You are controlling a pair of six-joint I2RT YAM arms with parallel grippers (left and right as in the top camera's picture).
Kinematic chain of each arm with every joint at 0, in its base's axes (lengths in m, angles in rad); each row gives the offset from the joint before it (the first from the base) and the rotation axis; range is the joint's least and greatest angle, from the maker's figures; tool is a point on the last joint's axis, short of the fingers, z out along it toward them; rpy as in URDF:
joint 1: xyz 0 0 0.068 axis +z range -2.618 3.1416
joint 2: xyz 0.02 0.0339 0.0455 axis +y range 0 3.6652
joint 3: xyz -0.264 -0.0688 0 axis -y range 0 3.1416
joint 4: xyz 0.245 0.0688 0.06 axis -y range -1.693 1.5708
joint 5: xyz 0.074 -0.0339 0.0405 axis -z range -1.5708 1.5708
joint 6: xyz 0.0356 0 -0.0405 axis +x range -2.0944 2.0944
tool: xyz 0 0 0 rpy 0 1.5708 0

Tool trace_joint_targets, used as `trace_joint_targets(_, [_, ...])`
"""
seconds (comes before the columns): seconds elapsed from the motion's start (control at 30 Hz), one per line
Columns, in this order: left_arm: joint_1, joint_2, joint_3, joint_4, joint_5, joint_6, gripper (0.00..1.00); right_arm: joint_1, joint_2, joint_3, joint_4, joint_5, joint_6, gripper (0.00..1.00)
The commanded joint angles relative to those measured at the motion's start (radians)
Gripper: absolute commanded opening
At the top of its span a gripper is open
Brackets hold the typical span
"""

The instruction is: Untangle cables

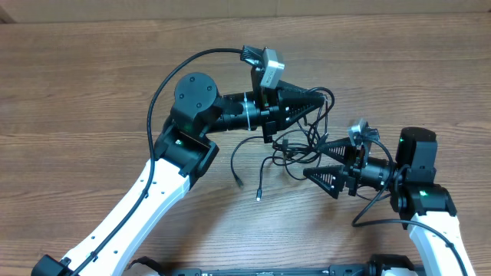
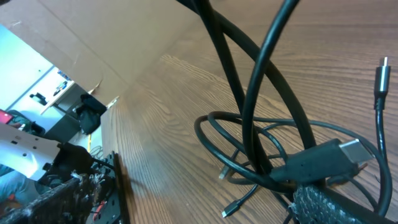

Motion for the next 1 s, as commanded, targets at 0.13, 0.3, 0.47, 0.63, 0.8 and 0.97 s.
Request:
trace_joint_targets(0.13, [-0.044,-0.002,0.016,0.067,-0.009,-0.037,0.04,-0.001,0.031,0.004,0.017,0.010,0.002,1.00])
trace_joint_targets(0.3, [-0.095,-0.001,0.016,0.069,-0.035,-0.035,0.04,0.029,0.031,0.004,0.042,0.005,0.004,1.00])
trace_joint_targets(0.47, [-0.116,0.000,0.016,0.069,-0.042,-0.026,0.04,0.057,0.031,0.004,0.095,-0.016,0.027,0.95])
trace_joint_targets(0.63, [-0.118,0.000,0.016,0.062,-0.039,-0.027,0.04,0.058,0.031,0.004,0.134,-0.017,0.078,0.80])
trace_joint_targets(0.8, [-0.109,0.000,0.016,0.045,-0.045,0.039,0.04,0.058,0.030,0.004,0.134,-0.016,0.090,0.36])
trace_joint_targets(0.97, [-0.077,0.000,0.016,-0.072,-0.122,0.085,0.05,0.057,0.030,0.004,0.140,-0.017,0.121,0.04])
